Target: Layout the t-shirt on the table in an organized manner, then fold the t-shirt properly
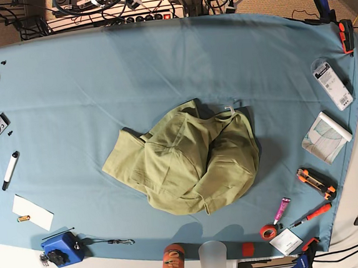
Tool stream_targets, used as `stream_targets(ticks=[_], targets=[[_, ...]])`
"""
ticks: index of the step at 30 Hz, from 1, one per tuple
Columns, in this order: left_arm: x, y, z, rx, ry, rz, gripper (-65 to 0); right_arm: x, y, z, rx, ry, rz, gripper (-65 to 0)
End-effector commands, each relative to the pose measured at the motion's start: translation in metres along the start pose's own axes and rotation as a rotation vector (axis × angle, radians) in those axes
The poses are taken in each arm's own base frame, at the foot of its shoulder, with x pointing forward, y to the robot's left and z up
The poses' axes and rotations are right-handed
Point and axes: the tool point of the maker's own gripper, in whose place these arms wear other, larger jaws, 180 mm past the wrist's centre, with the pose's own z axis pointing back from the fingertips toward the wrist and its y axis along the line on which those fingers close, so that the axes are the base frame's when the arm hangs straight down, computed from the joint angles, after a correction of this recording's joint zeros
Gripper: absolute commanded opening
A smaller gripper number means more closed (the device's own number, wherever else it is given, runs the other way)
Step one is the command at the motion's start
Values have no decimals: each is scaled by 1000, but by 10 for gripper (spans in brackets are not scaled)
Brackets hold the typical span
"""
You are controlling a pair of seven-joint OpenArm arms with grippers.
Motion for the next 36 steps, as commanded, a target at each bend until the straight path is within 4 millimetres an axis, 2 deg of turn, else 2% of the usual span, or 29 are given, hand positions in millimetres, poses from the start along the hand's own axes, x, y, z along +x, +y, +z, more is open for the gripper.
stream_targets(ticks=[1,11,30,32,36], targets=[[0,-3,0,-7,-6,-2,-650,-4,0,1,6,7,-4,-650],[1,-9,0,-15,-7,1,-650,-9,-1,1,6,34,-5,-650],[0,-7,0,-13,-7,0,-650,-10,-1,1,5,37,-4,-650],[-2,-5,1,-10,-1,-1,-650,-13,-2,1,3,43,-5,-650],[-23,5,3,6,28,-4,-650,-35,-6,1,-4,68,-11,-650]])
